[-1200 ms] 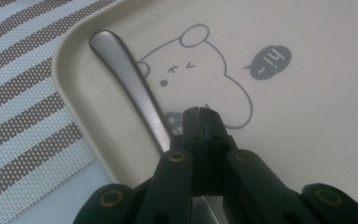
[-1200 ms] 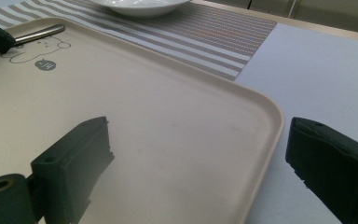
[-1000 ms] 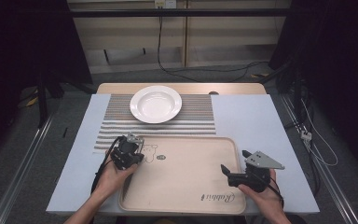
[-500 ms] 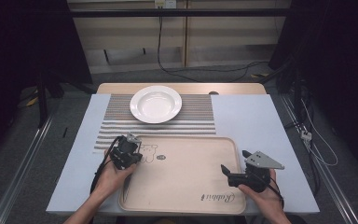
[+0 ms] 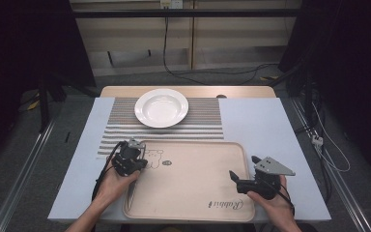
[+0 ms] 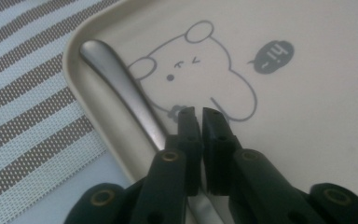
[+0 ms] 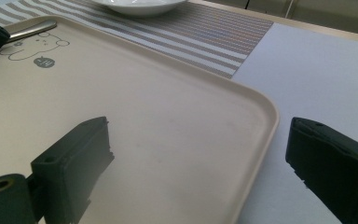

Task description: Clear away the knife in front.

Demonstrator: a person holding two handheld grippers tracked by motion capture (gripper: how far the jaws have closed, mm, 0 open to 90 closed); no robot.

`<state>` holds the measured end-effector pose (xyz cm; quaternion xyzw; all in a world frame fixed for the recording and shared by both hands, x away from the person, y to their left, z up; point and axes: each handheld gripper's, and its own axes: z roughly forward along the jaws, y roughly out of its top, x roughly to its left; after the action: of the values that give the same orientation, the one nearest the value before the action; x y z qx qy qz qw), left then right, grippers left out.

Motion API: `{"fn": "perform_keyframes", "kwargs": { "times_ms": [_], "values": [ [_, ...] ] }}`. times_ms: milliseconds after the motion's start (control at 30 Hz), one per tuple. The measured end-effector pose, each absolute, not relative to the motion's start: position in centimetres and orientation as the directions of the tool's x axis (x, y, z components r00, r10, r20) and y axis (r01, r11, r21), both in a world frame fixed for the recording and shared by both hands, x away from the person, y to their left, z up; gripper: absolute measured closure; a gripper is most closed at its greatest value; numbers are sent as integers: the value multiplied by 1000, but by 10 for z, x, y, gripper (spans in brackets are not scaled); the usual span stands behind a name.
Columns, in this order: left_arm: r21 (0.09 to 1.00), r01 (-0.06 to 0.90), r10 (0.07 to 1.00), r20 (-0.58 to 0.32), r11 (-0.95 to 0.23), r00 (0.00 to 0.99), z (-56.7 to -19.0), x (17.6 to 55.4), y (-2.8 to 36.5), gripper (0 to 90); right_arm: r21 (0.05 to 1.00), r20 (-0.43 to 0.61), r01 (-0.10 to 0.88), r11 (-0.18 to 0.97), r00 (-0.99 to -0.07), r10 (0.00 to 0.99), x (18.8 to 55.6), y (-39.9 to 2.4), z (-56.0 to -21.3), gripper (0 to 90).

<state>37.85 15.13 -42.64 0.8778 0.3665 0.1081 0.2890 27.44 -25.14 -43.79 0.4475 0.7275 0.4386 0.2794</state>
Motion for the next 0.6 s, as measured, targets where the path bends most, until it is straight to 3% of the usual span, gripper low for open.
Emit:
{"fn": "perform_keyframes", "kwargs": {
  "times_ms": [167, 333, 400, 600],
  "values": [
    [636, 550, 683, -50, -541, 729, -420, 376, 152, 613, 888, -15, 405, 216, -445, 896, 274, -251, -438, 66],
    [661, 537, 684, -48, -524, 728, -419, 374, 148, 333, 890, -15, 403, 214, -443, 897, 273, -252, -437, 66],
    [659, 547, 690, -58, -517, 722, -418, 374, 145, 151, 890, -17, 402, 216, -445, 896, 273, -251, -437, 66],
    [691, 487, 657, -24, -534, 754, -408, 366, 135, 57, 890, -20, 401, 215, -438, 899, 273, -252, -437, 66]
  ]
}}
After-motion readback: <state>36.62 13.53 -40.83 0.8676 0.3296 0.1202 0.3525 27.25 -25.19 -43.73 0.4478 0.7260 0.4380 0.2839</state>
